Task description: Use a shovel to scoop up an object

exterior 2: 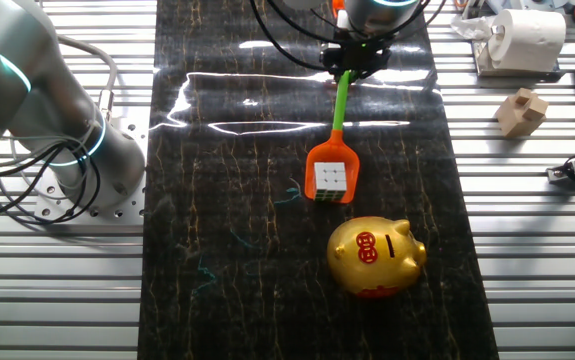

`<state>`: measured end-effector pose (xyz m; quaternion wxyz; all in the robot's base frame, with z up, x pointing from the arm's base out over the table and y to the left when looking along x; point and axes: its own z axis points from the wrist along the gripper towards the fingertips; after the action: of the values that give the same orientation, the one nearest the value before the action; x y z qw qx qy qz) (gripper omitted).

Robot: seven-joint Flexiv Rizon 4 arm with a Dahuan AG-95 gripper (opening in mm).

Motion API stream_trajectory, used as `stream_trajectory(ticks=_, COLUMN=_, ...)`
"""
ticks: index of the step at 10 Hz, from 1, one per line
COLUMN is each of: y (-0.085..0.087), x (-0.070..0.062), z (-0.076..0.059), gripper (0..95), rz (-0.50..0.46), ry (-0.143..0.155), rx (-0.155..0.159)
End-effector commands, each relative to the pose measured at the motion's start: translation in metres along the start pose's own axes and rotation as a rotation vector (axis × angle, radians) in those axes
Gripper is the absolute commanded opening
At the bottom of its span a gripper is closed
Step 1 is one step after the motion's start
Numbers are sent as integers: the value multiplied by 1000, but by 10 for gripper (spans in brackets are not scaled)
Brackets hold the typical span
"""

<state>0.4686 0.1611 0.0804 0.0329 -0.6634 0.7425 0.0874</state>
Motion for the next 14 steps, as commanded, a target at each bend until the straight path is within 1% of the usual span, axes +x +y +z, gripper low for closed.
stream_trajectory(ticks=1, y=-1, x=-1, z=1, gripper=0, rz=11, ry=5, rx=-5)
stream_trajectory(ticks=3, y=-1, x=-1, z=1, gripper=0, rz=32, ry=27, rx=-13)
stream_trajectory(ticks=6, y=-1, x=-3, z=2, gripper=0, rz=47, ry=37, rx=-16)
stream_trajectory(ticks=12, y=2, x=-11, z=-4, gripper=0, rz=69, ry=98, rx=-10)
stream_trajectory(ticks=14, y=3, x=-12, z=-5, gripper=0, rz=81, ry=106, rx=-10)
